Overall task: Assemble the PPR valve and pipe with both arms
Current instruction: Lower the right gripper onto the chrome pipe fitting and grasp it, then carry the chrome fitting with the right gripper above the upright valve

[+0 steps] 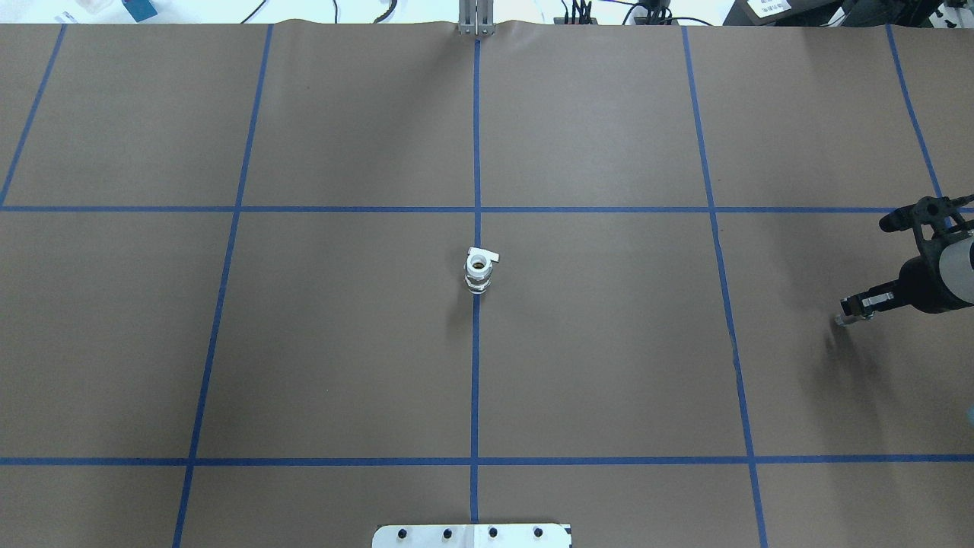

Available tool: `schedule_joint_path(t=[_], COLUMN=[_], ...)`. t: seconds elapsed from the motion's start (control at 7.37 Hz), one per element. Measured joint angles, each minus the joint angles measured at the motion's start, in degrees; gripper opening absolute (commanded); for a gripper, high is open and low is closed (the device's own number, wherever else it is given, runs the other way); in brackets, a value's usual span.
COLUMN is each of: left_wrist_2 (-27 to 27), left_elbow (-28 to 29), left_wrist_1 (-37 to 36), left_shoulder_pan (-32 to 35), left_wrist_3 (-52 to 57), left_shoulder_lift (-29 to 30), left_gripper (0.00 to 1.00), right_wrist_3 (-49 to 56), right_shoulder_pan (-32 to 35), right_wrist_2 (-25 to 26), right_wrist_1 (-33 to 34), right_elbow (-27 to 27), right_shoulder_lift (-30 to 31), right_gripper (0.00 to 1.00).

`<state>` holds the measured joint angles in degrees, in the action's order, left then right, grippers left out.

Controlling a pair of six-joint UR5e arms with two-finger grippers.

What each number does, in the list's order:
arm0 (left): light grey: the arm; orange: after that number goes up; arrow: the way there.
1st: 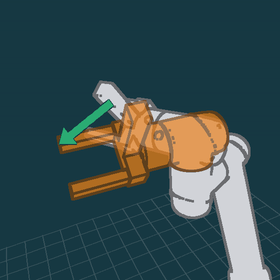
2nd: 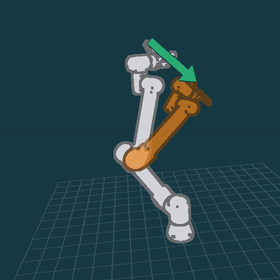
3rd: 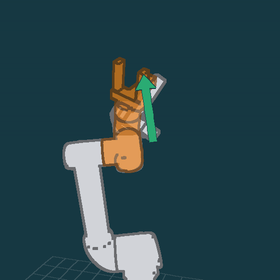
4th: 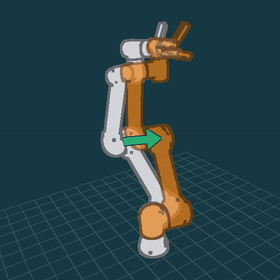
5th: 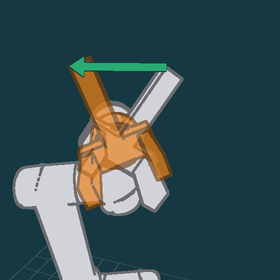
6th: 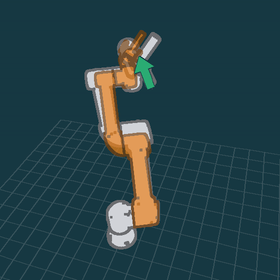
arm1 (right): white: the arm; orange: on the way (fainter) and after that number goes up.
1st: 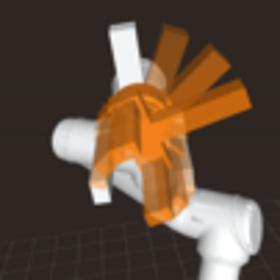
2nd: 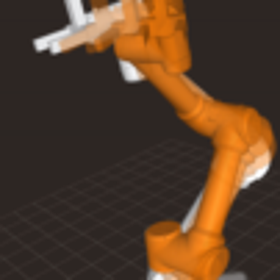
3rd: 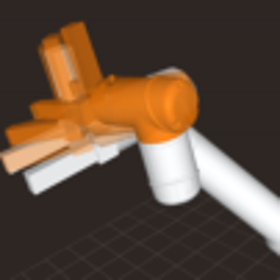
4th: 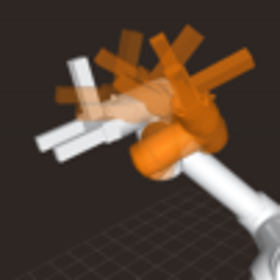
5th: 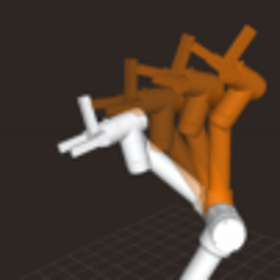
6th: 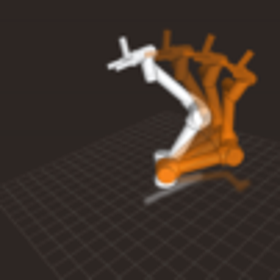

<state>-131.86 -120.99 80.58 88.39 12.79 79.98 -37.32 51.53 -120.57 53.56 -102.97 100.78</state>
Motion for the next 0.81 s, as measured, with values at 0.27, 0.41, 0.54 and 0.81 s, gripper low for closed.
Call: schedule_joint_path(t=[0.27, 0.41, 0.54, 0.81], left_wrist_2=[0.02, 0.05, 0.04, -0.03], left_elbow=[1.39, 2.67, 3.85, 6.0], left_wrist_1=[-0.04, -0.03, -0.12, -0.31], left_shoulder_pan=[0.2, 0.72, 1.38, 4.37], left_wrist_3=[-0.11, -0.04, -0.02, 0.27], left_shoulder_lift=[-0.1, -0.21, -0.31, -1.5], left_gripper=[1.0, 1.0, 1.0, 1.0], right_wrist_3=[-0.87, -2.38, -4.04, -9.06], right_shoulder_pan=[0.01, 0.07, 0.11, -0.23], right_wrist_2=[-0.83, -1.38, -1.64, -1.42], right_wrist_1=[1.07, 4.12, 9.82, 26.34], right_elbow=[-2.62, -4.3, -6.29, -9.48], right_shoulder_lift=[-1.01, -3.16, -6.88, -18.96], right_gripper=[0.0, 0.0, 0.0, 0.0])
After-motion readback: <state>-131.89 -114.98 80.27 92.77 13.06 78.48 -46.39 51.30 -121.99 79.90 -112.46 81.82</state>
